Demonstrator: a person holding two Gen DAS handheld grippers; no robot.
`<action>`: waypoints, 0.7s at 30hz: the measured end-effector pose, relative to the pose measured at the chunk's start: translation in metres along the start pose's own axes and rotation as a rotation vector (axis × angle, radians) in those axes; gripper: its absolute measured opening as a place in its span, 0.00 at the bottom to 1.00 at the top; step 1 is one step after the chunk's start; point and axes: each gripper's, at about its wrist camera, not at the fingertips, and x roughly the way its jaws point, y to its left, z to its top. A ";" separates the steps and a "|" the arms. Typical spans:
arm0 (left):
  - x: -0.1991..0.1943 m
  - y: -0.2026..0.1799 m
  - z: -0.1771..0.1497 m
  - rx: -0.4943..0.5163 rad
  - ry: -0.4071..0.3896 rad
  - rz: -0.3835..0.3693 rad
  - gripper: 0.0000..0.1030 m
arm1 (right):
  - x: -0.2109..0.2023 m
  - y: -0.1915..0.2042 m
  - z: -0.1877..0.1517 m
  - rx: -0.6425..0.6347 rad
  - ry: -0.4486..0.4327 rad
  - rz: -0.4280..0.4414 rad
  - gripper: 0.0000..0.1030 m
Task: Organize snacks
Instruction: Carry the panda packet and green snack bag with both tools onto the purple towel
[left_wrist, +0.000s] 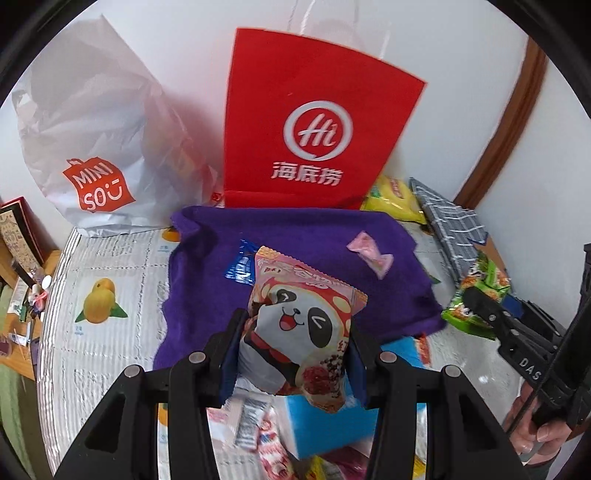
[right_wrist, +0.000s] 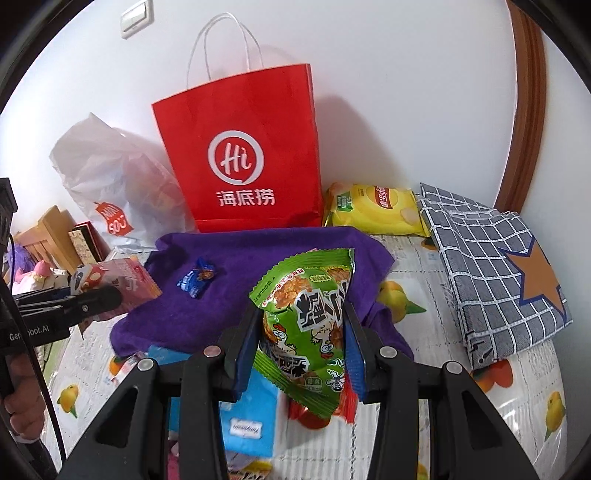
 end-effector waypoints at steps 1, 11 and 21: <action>0.005 0.004 0.002 -0.007 0.006 0.005 0.45 | 0.005 -0.002 0.002 -0.001 0.005 -0.002 0.41; 0.050 0.036 0.011 -0.067 0.070 0.055 0.45 | 0.058 -0.017 0.002 0.012 0.076 -0.014 0.41; 0.085 0.052 0.015 -0.088 0.107 0.056 0.45 | 0.101 -0.025 0.000 0.017 0.133 -0.016 0.41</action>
